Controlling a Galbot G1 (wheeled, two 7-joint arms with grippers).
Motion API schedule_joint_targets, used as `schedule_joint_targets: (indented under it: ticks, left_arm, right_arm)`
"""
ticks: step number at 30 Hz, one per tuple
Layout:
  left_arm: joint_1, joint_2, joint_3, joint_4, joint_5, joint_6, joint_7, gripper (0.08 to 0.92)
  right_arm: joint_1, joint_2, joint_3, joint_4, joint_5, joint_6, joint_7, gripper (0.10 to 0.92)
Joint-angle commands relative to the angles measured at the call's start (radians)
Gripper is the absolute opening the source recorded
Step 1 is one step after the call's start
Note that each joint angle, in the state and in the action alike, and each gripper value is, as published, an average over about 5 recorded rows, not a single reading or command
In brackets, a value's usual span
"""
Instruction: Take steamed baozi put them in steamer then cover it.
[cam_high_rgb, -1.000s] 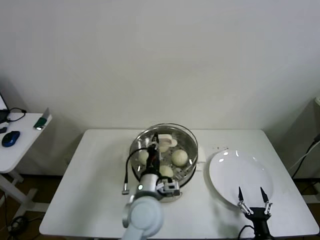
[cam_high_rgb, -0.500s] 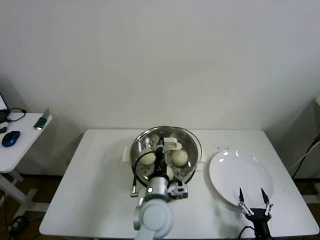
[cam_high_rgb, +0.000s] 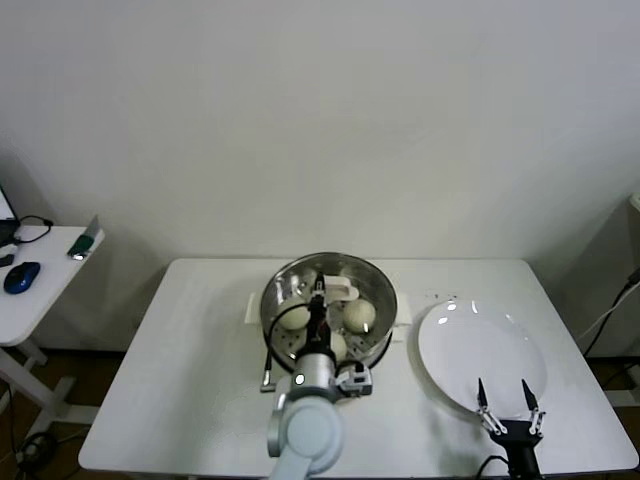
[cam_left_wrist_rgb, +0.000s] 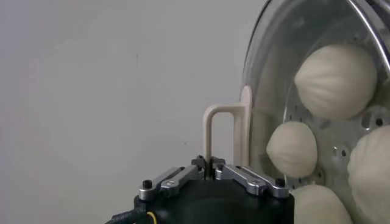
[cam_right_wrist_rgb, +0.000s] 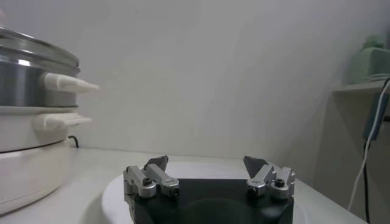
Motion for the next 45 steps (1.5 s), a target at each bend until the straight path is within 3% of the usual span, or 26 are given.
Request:
schedule_joint_targets:
  ticks: [1,20,30,40,45]
  left_arm:
    - [-0.003,-0.04,-0.004,0.024,0.008,-0.002,-0.021,0.14]
    - [-0.016,-0.043,-0.012,0.073,0.0,0.005,-0.059,0.14]
    - [0.001,-0.02,0.007,0.01,-0.042,-0.003,-0.023,0.155]
    - [0.037,0.083,0.031,-0.149,-0.165,0.007,0.023,0.421]
    - [0.081,0.162,0.023,-0.253,-0.301,-0.005,-0.003,0.56]
  right_arm:
    - [0.0,0.004,-0.001,0.001,0.0,0.003,-0.003,0.823]
    - [-0.01,0.009,-0.002,-0.004,-0.002,0.016,-0.006,0.823]
    - [-0.011,0.009,-0.004,0.006,0.0,0.008,-0.009,0.823]
    - [-0.016,0.009,-0.005,0.032,0.003,-0.049,0.004,0.823]
    - [-0.017,0.01,-0.011,0.039,0.005,-0.077,0.058,0.823]
